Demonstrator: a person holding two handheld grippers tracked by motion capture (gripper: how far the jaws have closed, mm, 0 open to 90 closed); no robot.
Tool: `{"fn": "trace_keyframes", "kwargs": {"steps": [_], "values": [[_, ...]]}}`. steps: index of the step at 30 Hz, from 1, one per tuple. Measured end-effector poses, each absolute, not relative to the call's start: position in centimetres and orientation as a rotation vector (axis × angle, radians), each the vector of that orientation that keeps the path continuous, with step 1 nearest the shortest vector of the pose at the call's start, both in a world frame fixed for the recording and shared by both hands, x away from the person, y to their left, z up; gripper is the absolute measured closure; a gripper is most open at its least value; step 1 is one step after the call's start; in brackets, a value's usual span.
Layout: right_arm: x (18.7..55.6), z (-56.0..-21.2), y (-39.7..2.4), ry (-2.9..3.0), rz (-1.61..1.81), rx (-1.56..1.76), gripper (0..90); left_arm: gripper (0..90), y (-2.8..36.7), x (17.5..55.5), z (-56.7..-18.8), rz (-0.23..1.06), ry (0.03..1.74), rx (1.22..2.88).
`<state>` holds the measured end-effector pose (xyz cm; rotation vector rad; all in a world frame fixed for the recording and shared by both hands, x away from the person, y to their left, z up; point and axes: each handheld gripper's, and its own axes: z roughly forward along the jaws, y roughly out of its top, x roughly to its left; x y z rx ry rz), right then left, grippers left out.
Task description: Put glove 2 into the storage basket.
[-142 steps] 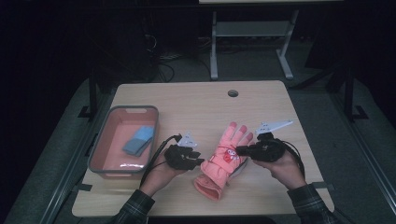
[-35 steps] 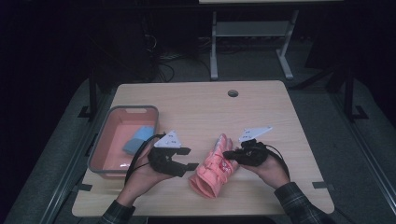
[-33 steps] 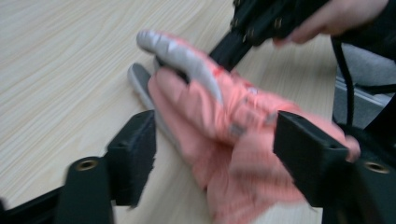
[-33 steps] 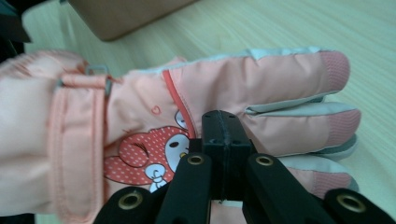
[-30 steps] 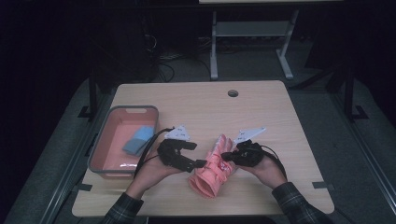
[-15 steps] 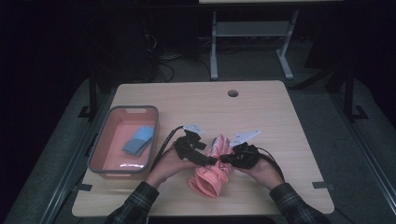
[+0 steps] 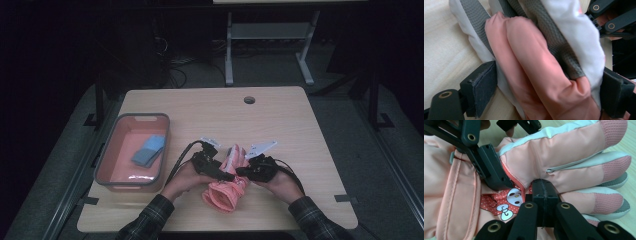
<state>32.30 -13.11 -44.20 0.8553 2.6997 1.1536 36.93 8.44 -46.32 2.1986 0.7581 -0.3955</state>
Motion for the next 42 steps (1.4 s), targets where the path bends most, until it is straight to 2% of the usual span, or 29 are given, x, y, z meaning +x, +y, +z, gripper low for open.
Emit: {"fn": "trace_keyframes", "kwargs": {"steps": [7,10,14,23,24,26,29,34,37,42], "values": [[32.4,-44.4,-13.1,2.704,1.166,0.849,90.0,12.6,8.2,37.0,-46.5,-0.42,0.754,2.192],[32.4,-44.5,-13.1,2.706,1.165,0.845,90.0,15.5,8.0,37.2,-46.6,-0.464,0.753,2.175],[32.5,-44.6,-13.2,2.702,1.164,0.842,90.0,26.0,7.9,37.4,-46.8,-0.515,0.765,2.161],[32.7,-44.6,-13.5,2.687,1.187,0.858,90.0,52.6,8.2,37.3,-46.4,-0.468,0.764,2.169],[32.8,-44.4,-13.9,2.689,1.223,0.881,87.3,55.1,8.3,37.3,-46.3,-0.467,0.76,2.174],[32.9,-44.1,-14.9,2.689,1.311,0.899,74.6,57.0,8.3,37.2,-46.2,-0.455,0.76,2.167],[32.6,-43.0,-16.7,2.595,1.403,0.928,66.2,58.0,8.2,37.0,-45.8,-0.443,0.751,2.17],[32.9,-43.0,-20.1,2.43,1.416,1.0,40.6,58.6,8.4,36.7,-44.8,-0.431,0.744,2.161],[33.5,-44.0,-21.6,2.36,1.353,1.052,34.3,58.6,8.7,36.5,-43.9,-0.397,0.739,2.156],[34.9,-46.2,-22.6,2.343,1.159,1.197,31.1,58.6,9.7,36.3,-42.2,-0.35,0.731,2.138]]}}
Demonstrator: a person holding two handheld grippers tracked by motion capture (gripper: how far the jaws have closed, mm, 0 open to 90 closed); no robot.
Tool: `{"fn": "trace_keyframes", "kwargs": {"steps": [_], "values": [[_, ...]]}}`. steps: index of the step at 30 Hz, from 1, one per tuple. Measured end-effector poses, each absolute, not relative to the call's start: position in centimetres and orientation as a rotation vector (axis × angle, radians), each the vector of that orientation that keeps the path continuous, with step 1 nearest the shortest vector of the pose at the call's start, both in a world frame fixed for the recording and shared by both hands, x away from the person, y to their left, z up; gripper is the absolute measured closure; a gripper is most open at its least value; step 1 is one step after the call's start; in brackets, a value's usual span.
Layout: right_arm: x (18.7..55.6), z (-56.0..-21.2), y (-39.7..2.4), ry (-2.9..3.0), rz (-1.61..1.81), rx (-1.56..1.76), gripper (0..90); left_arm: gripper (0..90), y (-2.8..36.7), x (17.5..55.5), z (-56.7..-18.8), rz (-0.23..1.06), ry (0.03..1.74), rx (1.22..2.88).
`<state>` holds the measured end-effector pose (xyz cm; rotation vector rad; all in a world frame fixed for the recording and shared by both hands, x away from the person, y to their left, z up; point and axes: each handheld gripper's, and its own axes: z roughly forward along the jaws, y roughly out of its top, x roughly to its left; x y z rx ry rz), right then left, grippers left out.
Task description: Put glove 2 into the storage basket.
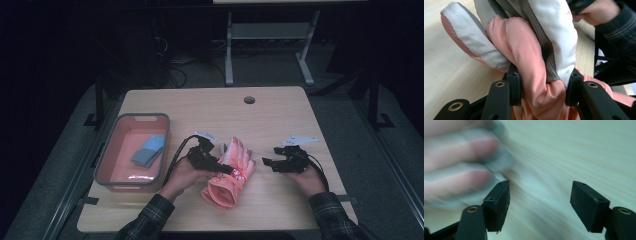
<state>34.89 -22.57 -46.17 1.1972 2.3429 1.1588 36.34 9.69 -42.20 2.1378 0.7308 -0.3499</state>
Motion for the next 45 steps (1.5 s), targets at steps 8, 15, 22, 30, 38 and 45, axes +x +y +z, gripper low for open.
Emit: {"fn": "trace_keyframes", "kwargs": {"steps": [8,15,22,30,38,45], "values": [[35.6,-47.6,-22.7,2.342,1.044,1.24,27.5,58.4,11.3,36.0,-39.6,-0.261,0.758,2.113],[35.6,-48.1,-22.5,2.3,1.025,1.233,19.2,58.2,13.4,36.2,-37.3,-0.202,0.779,2.105],[35.5,-48.2,-22.3,2.314,1.018,1.235,13.1,58.1,15.9,36.6,-35.3,-0.151,0.816,2.082],[35.5,-48.2,-22.3,2.308,1.015,1.238,12.9,58.0,18.9,36.8,-33.3,-0.107,0.854,2.054],[35.4,-48.2,-22.2,2.305,1.015,1.24,12.9,58.0,22.6,36.8,-31.4,-0.055,0.91,2.022],[35.4,-48.2,-22.2,2.305,1.015,1.241,12.9,58.0,25.9,37.0,-30.1,-0.017,0.956,1.978]]}}
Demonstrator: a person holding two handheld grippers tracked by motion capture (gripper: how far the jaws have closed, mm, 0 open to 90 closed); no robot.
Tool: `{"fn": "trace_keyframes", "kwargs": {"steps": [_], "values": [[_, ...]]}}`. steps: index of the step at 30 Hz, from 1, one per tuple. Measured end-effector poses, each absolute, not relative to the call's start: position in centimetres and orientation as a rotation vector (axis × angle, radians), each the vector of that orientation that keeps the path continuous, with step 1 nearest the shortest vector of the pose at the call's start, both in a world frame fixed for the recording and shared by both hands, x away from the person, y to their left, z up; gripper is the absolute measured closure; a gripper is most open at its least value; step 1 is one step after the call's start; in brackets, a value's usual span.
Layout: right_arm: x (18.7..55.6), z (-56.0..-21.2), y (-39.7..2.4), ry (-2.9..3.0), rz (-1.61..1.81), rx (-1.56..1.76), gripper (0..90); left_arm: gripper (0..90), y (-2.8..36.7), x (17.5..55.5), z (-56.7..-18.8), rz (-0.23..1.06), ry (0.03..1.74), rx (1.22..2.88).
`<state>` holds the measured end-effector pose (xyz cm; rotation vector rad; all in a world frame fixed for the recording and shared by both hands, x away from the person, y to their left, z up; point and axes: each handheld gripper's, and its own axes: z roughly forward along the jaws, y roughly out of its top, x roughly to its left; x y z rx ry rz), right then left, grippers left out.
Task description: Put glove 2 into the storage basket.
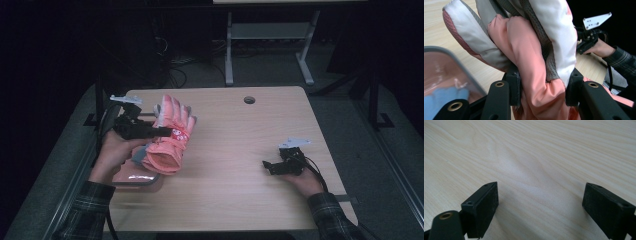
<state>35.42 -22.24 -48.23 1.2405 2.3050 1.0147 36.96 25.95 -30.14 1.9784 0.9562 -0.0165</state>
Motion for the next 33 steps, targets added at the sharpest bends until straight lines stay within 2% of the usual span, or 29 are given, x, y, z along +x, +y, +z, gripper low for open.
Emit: {"fn": "trace_keyframes", "kwargs": {"steps": [9,18,25,33], "values": [[35.4,-48.2,-22.2,2.306,1.014,1.24,12.9,57.9,29.9,36.8,-29.9,0.027,1.028,1.952],[35.4,-48.2,-22.2,2.307,1.014,1.24,12.9,57.6,33.7,37.5,-31.8,0.05,1.132,1.949],[35.5,-48.2,-22.2,2.307,1.014,1.24,12.9,56.8,33.9,39.0,-34.7,0.054,1.203,1.978],[35.5,-48.2,-22.2,2.307,1.014,1.24,12.9,55.6,33.4,40.4,-38.6,-0.017,1.244,2.021]]}}
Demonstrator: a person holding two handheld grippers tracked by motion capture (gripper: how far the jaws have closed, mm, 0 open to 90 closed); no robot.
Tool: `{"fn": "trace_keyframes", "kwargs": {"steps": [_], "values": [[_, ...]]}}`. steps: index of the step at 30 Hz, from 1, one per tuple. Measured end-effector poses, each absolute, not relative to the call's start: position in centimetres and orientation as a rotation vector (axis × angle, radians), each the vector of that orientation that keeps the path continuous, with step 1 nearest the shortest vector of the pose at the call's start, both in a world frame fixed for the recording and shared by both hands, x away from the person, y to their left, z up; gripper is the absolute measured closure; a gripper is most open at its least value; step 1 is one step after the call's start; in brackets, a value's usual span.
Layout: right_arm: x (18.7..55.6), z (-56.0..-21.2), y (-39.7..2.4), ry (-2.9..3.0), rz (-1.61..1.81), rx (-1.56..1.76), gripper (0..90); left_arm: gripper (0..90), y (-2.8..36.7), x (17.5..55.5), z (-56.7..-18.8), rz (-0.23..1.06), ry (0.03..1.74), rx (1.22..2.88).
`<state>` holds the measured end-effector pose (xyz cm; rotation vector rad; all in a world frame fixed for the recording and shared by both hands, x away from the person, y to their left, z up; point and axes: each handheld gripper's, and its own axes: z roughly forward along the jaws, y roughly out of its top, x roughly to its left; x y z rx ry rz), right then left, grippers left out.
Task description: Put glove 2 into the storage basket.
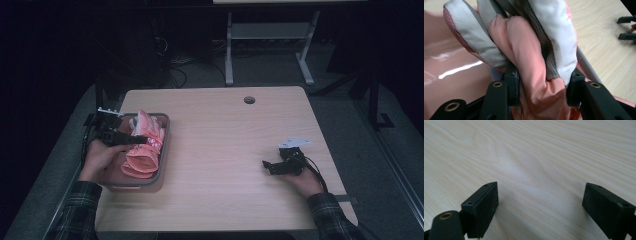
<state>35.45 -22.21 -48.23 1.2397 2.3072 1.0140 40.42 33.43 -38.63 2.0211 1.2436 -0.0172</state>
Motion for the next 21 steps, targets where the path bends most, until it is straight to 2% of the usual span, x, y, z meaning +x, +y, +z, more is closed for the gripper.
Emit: {"fn": "trace_keyframes", "kwargs": {"steps": [7,14,18,21], "values": [[35.4,-48.2,-22.2,2.308,1.014,1.24,12.9,50.6,33.2,40.9,-39.6,-0.007,1.244,2.067],[35.5,-48.2,-22.2,2.307,1.014,1.239,12.9,29.1,34.1,41.0,-39.2,-0.043,1.255,1.998],[35.5,-48.2,-22.2,2.308,1.014,1.239,12.9,18.4,34.6,40.9,-38.5,0.008,1.258,1.993],[35.5,-48.2,-22.2,2.307,1.014,1.24,12.9,14.6,35.3,40.7,-37.3,0.058,1.265,1.98]]}}
